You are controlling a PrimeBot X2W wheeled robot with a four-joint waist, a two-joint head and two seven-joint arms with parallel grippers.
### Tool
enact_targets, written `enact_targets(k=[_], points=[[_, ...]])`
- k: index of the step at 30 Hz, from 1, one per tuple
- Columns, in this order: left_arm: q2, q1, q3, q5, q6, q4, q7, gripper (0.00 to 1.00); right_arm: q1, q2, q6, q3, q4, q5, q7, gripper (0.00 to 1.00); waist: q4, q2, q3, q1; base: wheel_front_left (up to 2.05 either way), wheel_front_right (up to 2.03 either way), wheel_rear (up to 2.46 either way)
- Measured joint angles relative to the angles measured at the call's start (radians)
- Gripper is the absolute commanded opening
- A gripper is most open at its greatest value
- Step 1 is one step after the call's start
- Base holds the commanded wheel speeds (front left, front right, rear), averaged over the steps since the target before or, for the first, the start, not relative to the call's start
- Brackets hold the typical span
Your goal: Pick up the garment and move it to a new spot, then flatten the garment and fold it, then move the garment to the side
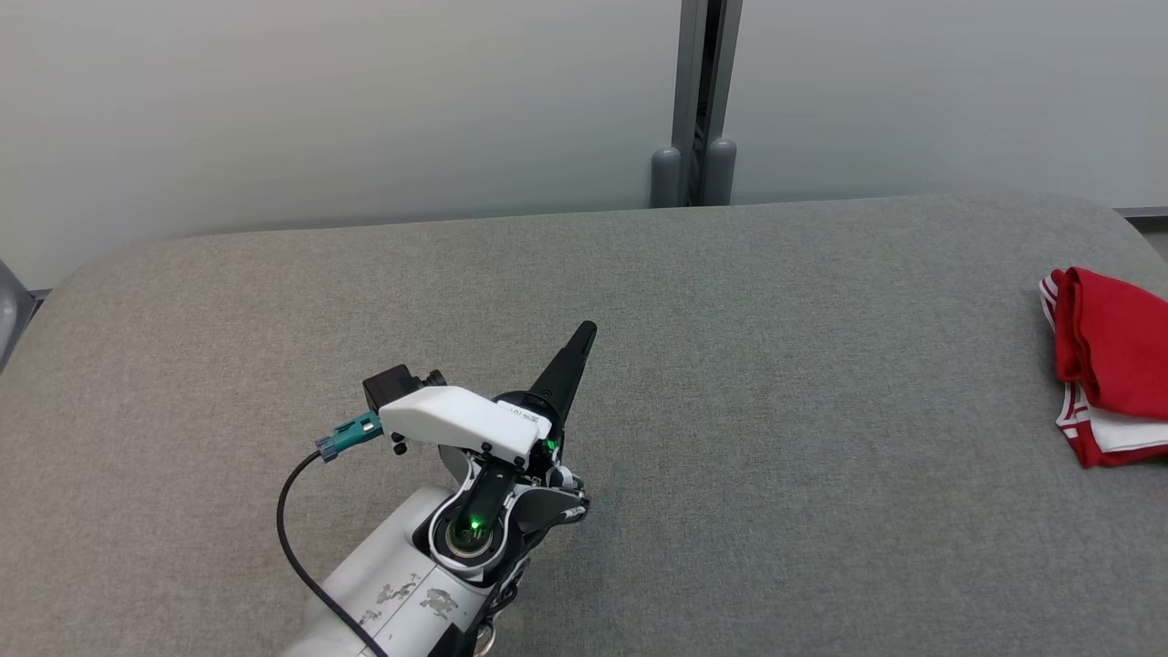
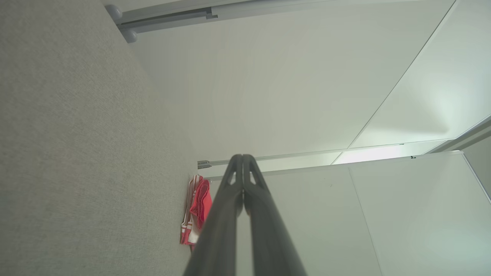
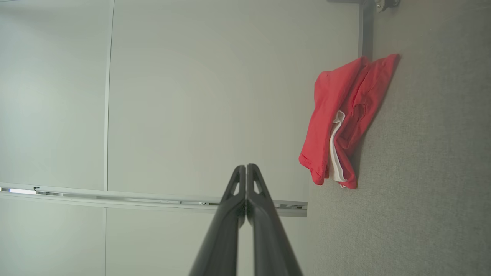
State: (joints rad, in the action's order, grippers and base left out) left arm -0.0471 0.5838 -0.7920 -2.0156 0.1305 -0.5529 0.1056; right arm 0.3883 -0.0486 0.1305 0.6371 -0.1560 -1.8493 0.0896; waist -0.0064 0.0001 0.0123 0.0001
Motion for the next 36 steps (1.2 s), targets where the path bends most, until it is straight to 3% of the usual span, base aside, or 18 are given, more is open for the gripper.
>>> enact_targets(k=[36], points=[[0.0, 0.0, 0.0, 0.0, 0.0, 0.0, 0.0, 0.0, 0.0, 0.0, 0.0, 0.0, 0.0, 0.0, 0.0, 0.0, 0.0, 0.0, 0.0, 0.0, 0.0, 0.0, 0.0]])
